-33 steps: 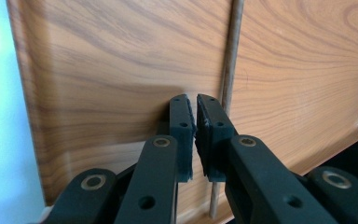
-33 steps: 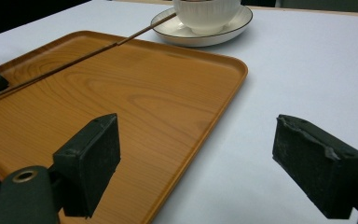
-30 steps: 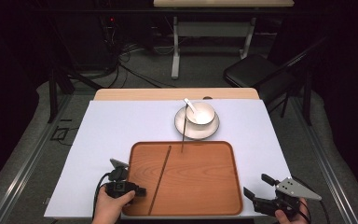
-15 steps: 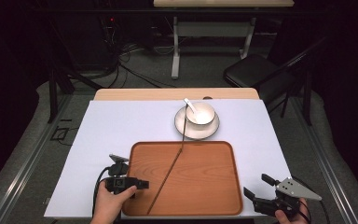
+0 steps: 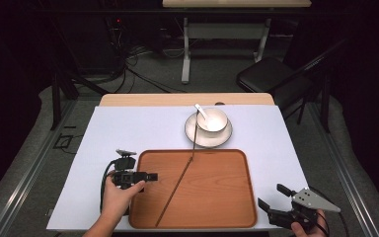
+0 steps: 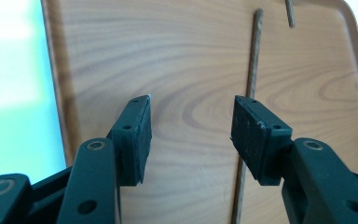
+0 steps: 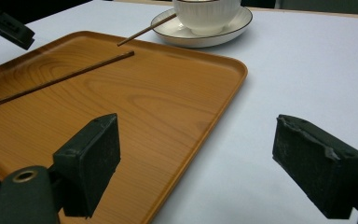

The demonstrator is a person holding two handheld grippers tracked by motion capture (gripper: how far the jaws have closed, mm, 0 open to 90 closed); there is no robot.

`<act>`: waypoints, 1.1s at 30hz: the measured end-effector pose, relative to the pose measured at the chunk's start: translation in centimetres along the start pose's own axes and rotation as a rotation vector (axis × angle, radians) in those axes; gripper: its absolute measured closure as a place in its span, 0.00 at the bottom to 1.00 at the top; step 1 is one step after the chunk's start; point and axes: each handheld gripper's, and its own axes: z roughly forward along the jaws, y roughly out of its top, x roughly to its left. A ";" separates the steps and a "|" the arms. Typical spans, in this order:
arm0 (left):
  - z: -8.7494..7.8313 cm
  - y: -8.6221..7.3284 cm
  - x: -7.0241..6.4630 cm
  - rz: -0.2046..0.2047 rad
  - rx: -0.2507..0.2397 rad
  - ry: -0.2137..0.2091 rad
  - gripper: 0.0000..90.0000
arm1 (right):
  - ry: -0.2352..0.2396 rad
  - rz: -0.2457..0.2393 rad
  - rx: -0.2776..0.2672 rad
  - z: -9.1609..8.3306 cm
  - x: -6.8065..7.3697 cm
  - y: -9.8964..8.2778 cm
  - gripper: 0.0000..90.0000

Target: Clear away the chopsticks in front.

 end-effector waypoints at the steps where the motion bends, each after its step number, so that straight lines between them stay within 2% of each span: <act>1: 0.1 0.3 0.1 -0.001 0.004 -0.001 0.54 | 0.000 0.000 0.000 0.0 0.0 0.0 0.16; 4: 0.2 1.8 0.1 -0.008 -0.012 -0.002 0.55 | 0.000 -0.001 0.000 0.0 0.0 0.0 0.16; 6: 0.3 2.1 0.0 -0.005 -0.021 0.001 0.56 | 0.000 -0.001 0.000 0.0 0.0 0.0 0.16; 18: 1.2 5.8 -2.3 0.091 -0.086 0.045 0.48 | -0.001 0.005 0.001 0.0 -0.1 0.0 0.16; 23: 2.3 6.9 -3.4 0.123 -0.069 0.056 0.48 | 0.001 0.003 0.000 0.0 0.0 0.0 0.16; 26: 3.1 7.6 -3.9 0.130 -0.044 0.033 0.48 | 0.003 0.000 0.003 0.1 0.0 0.0 0.16; 33: 4.8 9.0 -5.2 0.131 -0.025 0.023 0.49 | 0.005 0.005 0.001 0.1 -0.1 0.0 0.16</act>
